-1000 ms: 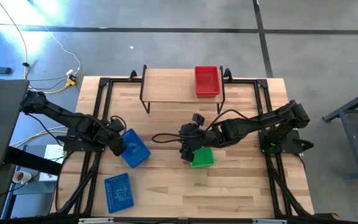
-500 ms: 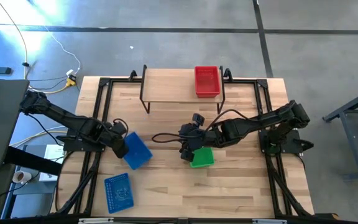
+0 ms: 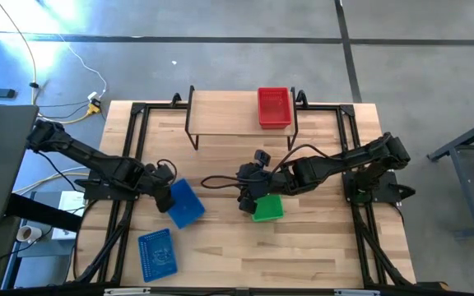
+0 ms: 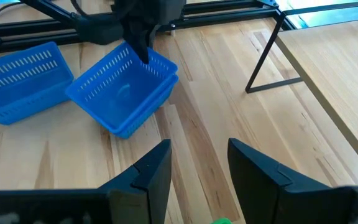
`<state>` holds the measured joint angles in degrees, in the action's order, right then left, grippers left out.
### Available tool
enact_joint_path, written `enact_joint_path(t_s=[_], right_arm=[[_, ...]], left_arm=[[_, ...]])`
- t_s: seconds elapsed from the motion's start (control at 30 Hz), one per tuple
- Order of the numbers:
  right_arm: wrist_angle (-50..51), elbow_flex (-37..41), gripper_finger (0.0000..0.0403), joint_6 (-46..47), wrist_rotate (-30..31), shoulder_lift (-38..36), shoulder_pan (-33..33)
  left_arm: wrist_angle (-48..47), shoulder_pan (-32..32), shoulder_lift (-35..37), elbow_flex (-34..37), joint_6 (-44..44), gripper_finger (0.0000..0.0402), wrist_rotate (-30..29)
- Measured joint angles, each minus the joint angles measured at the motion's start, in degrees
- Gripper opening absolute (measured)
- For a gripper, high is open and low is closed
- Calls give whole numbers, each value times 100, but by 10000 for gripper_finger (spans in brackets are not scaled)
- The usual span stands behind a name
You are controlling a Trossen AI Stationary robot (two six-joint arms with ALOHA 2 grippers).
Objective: Stack baskets on shelf by color
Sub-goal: Stack the bottom right blue basket on the top of the top blue basket
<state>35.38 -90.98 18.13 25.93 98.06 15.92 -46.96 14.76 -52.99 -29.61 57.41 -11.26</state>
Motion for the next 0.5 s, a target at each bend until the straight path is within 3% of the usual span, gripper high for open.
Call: enact_joint_path(t_s=[0.23, 0.5], right_arm=[[-4, 0, 145, 0, 0, 0, 0], [-4, 0, 145, -1, 0, 0, 0]], left_arm=[[61, -88, -305, -2, -58, 11, 26], [72, -87, -310, -4, -58, 60, 54]])
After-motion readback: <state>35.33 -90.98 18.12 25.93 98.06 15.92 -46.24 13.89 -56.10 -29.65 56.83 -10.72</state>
